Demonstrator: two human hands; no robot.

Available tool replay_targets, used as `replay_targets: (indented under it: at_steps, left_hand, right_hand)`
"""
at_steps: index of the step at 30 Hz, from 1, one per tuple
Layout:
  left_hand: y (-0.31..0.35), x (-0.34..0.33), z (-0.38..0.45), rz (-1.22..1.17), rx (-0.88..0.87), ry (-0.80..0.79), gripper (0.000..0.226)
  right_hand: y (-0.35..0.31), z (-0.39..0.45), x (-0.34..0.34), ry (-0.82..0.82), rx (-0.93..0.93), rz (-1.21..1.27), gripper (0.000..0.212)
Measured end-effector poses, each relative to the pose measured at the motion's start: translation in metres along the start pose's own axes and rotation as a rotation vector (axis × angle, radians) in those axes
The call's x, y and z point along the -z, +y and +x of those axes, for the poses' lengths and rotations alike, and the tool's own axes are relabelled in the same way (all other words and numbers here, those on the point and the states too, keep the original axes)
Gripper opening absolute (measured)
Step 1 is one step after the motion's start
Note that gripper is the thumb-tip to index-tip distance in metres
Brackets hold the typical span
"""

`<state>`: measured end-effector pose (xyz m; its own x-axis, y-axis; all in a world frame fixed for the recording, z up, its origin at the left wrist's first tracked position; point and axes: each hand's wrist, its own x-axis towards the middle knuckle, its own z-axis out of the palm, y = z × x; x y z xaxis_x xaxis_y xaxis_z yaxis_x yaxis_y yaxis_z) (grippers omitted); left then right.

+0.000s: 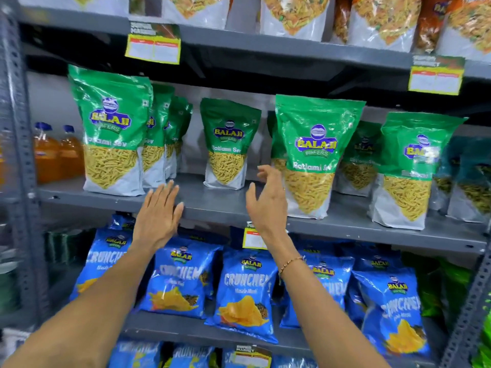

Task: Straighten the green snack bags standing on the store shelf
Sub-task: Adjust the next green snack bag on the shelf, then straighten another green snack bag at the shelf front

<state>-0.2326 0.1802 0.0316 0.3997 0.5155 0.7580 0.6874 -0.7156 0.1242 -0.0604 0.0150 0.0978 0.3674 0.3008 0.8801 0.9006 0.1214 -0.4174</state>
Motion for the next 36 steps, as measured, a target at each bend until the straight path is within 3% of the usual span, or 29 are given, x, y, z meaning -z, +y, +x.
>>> replay_targets:
  at_steps: [4, 10, 15, 22, 26, 30, 36]
  left_hand:
    - [-0.035, 0.001, 0.000, 0.050, -0.049, -0.034, 0.072]
    - [-0.058, -0.010, 0.006, 0.031, -0.140, -0.041, 0.072]
    - [-0.060, -0.024, 0.001, -0.046, -0.125, 0.074, 0.060]
    - [-0.068, -0.046, 0.008, -0.042, -0.178, 0.251, 0.053]
    - [-0.072, -0.053, 0.011, -0.028, -0.205, 0.334, 0.051]
    - [-0.076, -0.061, 0.014, -0.011, -0.260, 0.430, 0.047]
    - [-0.080, -0.072, 0.018, 0.040, -0.278, 0.507, 0.049]
  right_hand:
    - [-0.005, 0.012, -0.044, -0.281, -0.075, -0.076, 0.042]
    - [0.001, 0.040, -0.089, -0.339, -0.221, -0.144, 0.044]
    - [0.006, 0.071, -0.130, -0.439, -0.309, -0.227, 0.057]
    - [0.018, 0.098, -0.179, -0.320, -0.494, -0.137, 0.099]
    - [0.022, 0.102, -0.198, -0.258, -0.712, -0.044, 0.127]
    - [0.024, 0.099, -0.218, -0.261, -0.775, -0.025, 0.135]
    - [0.028, 0.101, -0.229, -0.189, -0.767, -0.221, 0.130]
